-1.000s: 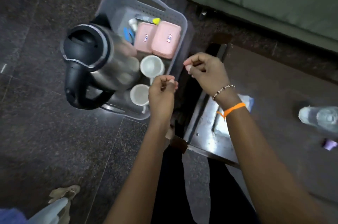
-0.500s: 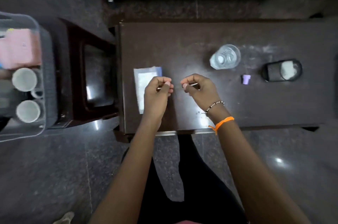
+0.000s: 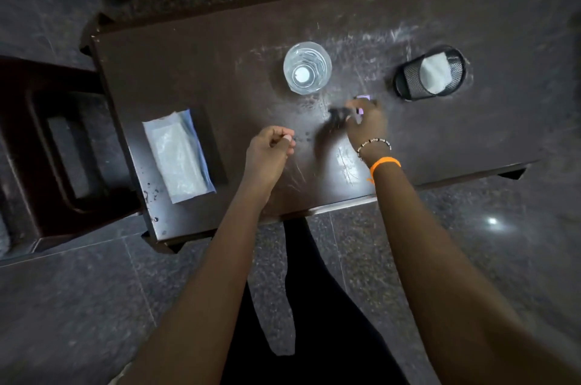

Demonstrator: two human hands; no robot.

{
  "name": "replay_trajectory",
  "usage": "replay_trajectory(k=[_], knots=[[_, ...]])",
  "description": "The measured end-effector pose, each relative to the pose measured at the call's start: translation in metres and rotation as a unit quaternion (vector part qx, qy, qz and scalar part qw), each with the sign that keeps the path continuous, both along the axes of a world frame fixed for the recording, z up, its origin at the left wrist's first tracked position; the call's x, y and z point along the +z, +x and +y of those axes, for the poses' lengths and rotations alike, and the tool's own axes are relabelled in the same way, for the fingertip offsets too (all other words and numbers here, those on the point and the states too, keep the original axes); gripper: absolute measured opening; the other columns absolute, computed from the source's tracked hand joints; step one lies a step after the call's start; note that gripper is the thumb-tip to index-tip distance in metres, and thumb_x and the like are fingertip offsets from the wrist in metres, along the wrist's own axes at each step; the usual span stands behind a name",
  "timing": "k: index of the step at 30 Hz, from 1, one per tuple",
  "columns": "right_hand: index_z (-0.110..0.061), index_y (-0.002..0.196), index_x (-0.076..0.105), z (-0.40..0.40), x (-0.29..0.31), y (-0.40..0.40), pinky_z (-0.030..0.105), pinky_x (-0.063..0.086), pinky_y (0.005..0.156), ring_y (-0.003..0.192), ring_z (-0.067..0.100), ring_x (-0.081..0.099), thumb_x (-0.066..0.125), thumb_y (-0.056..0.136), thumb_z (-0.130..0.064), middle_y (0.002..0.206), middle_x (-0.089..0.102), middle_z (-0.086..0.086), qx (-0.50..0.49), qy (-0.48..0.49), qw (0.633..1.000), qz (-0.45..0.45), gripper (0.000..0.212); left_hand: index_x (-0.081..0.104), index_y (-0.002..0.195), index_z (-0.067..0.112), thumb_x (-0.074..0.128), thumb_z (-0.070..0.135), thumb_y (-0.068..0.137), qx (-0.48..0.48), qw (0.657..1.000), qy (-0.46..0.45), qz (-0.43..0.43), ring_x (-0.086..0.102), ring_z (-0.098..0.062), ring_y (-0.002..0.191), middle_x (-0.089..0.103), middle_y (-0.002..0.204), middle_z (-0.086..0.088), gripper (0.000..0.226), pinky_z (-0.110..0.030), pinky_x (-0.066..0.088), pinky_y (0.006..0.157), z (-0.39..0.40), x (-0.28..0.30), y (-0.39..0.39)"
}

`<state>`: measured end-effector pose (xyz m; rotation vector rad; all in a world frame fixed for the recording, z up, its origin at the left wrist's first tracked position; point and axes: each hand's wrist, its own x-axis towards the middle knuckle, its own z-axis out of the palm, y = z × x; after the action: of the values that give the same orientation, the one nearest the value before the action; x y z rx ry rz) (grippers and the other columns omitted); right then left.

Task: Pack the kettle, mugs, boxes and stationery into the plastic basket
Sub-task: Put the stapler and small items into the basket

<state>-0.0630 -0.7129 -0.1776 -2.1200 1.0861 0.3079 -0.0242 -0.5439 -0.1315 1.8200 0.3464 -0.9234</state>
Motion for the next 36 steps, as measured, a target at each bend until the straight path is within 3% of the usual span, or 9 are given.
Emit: replay_trajectory(k=[3, 6, 9, 12, 17, 20, 24, 29, 36], knots=[[-0.012, 0.123, 0.056, -0.011, -0.017, 0.002, 0.031, 0.031, 0.109, 0.132, 0.033, 0.033, 0.043, 0.088, -0.003, 0.146, 0.031, 0.018, 0.043, -0.007, 0.997, 0.07, 0.039, 0.06, 0.093, 0.013, 0.047, 0.006, 0.092, -0.019, 1.0, 0.006, -0.002, 0.056, -0.01, 0.07, 0.061, 0.078, 0.001, 0.015, -0.03, 0.048, 0.084, -0.01, -0.004, 0.001], [-0.007, 0.125, 0.053, -0.015, -0.027, 0.001, 0.031, 0.034, 0.106, 0.13, 0.032, 0.041, 0.044, 0.086, 0.003, 0.155, 0.011, 0.014, 0.095, 0.007, 0.987, 0.132, 0.041, 0.06, 0.094, 0.014, 0.048, 0.007, 0.092, -0.023, 1.0, 0.007, 0.006, 0.057, -0.011, 0.074, 0.061, 0.083, -0.002, 0.015, -0.03, 0.048, 0.085, -0.009, -0.006, -0.002], [0.0, 0.12, 0.056, -0.012, -0.033, 0.003, 0.03, 0.035, 0.105, 0.122, 0.036, 0.048, 0.048, 0.084, 0.004, 0.151, 0.021, 0.015, 0.121, -0.003, 0.983, 0.139, 0.037, 0.061, 0.094, 0.014, 0.048, 0.007, 0.092, -0.011, 1.0, 0.008, 0.005, 0.057, -0.008, 0.071, 0.061, 0.08, 0.003, 0.015, -0.023, 0.049, 0.077, 0.004, -0.008, -0.005], [-0.001, 0.108, 0.065, 0.007, -0.033, 0.003, 0.024, 0.036, 0.099, 0.115, 0.033, 0.055, 0.052, 0.079, 0.006, 0.136, 0.047, 0.015, 0.113, 0.007, 0.987, 0.11, 0.033, 0.06, 0.093, 0.014, 0.047, 0.007, 0.093, 0.015, 1.0, 0.006, 0.004, 0.056, -0.008, 0.07, 0.06, 0.079, 0.003, 0.014, -0.017, 0.047, 0.067, 0.026, -0.009, -0.008], [0.005, 0.083, 0.072, 0.078, -0.015, 0.004, 0.024, 0.047, 0.084, 0.093, 0.032, 0.066, 0.054, 0.071, 0.015, 0.103, 0.071, 0.02, 0.076, 0.093, 0.992, -0.035, 0.024, 0.059, 0.089, 0.018, 0.047, 0.008, 0.094, 0.088, 0.996, 0.003, 0.008, 0.057, -0.007, 0.07, 0.06, 0.078, 0.004, 0.016, -0.018, 0.047, 0.069, 0.073, -0.005, -0.009], [0.002, 0.08, 0.065, 0.131, 0.0, 0.013, 0.019, 0.045, 0.074, 0.082, 0.021, 0.061, 0.045, 0.078, 0.013, 0.094, 0.072, 0.017, 0.092, 0.134, 0.984, -0.078, 0.023, 0.059, 0.085, 0.02, 0.047, 0.006, 0.094, 0.149, 0.989, -0.008, -0.002, 0.057, -0.007, 0.069, 0.06, 0.077, 0.003, 0.021, -0.018, 0.047, 0.07, 0.11, 0.004, -0.004], [-0.017, 0.086, 0.045, 0.198, 0.025, 0.039, 0.032, 0.046, 0.077, 0.077, 0.024, 0.057, 0.046, 0.086, 0.002, 0.086, 0.058, 0.004, 0.148, 0.193, 0.966, -0.083, 0.019, 0.06, 0.088, 0.016, 0.049, 0.005, 0.093, 0.236, 0.971, -0.016, -0.025, 0.058, -0.005, 0.069, 0.06, 0.079, 0.002, 0.016, -0.019, 0.048, 0.073, 0.166, 0.02, 0.007], [-0.001, 0.095, 0.062, 0.279, 0.062, 0.087, 0.008, 0.041, 0.068, 0.071, 0.008, 0.056, 0.056, 0.08, 0.005, 0.09, 0.062, 0.001, 0.22, 0.242, 0.94, -0.101, 0.017, 0.059, 0.087, 0.018, 0.047, 0.006, 0.094, 0.338, 0.938, -0.039, -0.06, 0.058, -0.004, 0.07, 0.06, 0.078, 0.002, 0.019, -0.016, 0.051, 0.074, 0.245, 0.046, 0.022], [-0.001, 0.095, 0.067, 0.409, 0.102, 0.155, 0.022, 0.046, 0.068, 0.06, 0.01, 0.056, 0.061, 0.078, 0.005, 0.082, 0.063, 0.007, 0.28, 0.279, 0.908, -0.141, 0.019, 0.059, 0.084, 0.022, 0.046, 0.007, 0.094, 0.455, 0.885, -0.022, -0.097, 0.056, -0.006, 0.072, 0.059, 0.079, 0.003, 0.022, -0.017, 0.049, 0.072, 0.37, 0.063, 0.049]])
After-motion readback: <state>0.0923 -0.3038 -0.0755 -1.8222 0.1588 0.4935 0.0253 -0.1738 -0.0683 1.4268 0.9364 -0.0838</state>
